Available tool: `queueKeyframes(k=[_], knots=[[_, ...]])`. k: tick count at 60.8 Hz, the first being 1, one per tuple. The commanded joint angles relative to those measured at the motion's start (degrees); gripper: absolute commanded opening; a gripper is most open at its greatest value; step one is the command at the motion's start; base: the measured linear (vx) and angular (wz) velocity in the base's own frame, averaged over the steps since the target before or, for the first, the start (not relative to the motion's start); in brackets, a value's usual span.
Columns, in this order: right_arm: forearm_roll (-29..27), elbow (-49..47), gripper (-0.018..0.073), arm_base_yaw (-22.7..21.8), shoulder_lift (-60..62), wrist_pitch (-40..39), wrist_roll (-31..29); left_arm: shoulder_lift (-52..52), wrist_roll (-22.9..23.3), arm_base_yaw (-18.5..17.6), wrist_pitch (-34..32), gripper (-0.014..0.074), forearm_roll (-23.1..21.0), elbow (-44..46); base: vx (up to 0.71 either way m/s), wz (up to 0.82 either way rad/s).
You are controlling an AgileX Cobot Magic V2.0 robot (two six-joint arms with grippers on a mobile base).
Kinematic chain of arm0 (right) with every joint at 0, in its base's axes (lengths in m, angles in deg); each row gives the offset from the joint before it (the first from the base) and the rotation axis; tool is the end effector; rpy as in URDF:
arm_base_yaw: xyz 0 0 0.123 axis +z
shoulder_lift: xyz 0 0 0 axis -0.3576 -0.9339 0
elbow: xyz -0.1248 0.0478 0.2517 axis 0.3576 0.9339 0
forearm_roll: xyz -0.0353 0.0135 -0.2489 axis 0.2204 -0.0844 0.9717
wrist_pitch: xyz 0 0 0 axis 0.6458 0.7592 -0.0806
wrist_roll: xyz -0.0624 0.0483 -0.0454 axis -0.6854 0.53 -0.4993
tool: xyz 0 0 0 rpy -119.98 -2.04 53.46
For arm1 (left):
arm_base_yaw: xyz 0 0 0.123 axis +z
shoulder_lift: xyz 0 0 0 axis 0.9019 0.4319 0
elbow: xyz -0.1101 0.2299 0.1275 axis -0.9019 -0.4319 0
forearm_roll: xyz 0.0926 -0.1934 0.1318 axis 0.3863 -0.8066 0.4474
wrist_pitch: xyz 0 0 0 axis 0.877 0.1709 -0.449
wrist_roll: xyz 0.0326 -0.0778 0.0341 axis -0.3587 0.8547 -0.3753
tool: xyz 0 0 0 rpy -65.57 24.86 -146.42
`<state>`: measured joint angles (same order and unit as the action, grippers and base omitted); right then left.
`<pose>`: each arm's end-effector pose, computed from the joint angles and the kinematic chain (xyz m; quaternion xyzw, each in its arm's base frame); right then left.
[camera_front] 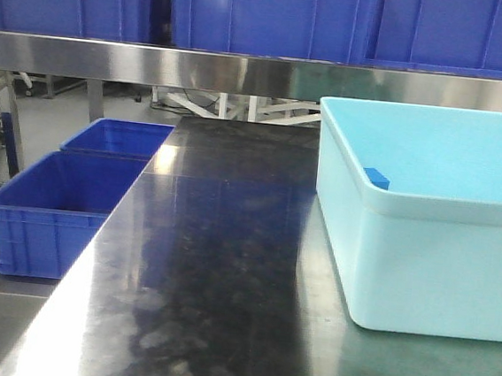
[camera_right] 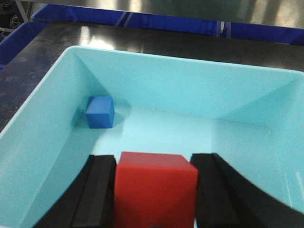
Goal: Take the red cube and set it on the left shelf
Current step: 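Raise the held red cube out of the cyan bin with the right gripper, then turn the base away from the table while holding the red cube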
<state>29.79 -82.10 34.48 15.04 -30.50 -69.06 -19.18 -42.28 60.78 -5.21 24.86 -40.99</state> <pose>0.1382 0.0287 0.2894 -0.0571 0.8311 0.0633 0.5495 0.0560 -0.0036 0.2099 0.0389 0.6760 -0.0044 0.7359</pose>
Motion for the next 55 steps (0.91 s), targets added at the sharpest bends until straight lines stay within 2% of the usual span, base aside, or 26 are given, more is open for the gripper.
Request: queueKeyframes(k=[1,19,55], knots=[[1.0,-1.6,0.0057,-0.3,0.3,-4.3,-0.2,0.4,-0.1,-0.2,-4.8,0.0106,-0.3,-1.3,0.0,-0.02],[1.0,-1.6,0.0057,-0.3,0.3,-4.3,-0.2,0.4,-0.1,-0.2,-4.8,0.0106,-0.3,-1.3,-0.05,0.09],[1.0,-1.6,0.0057,-0.3,0.3,-4.3,-0.2,0.4,-0.1,-0.2,-4.8,0.0106,-0.3,-1.3,-0.11,0.38]])
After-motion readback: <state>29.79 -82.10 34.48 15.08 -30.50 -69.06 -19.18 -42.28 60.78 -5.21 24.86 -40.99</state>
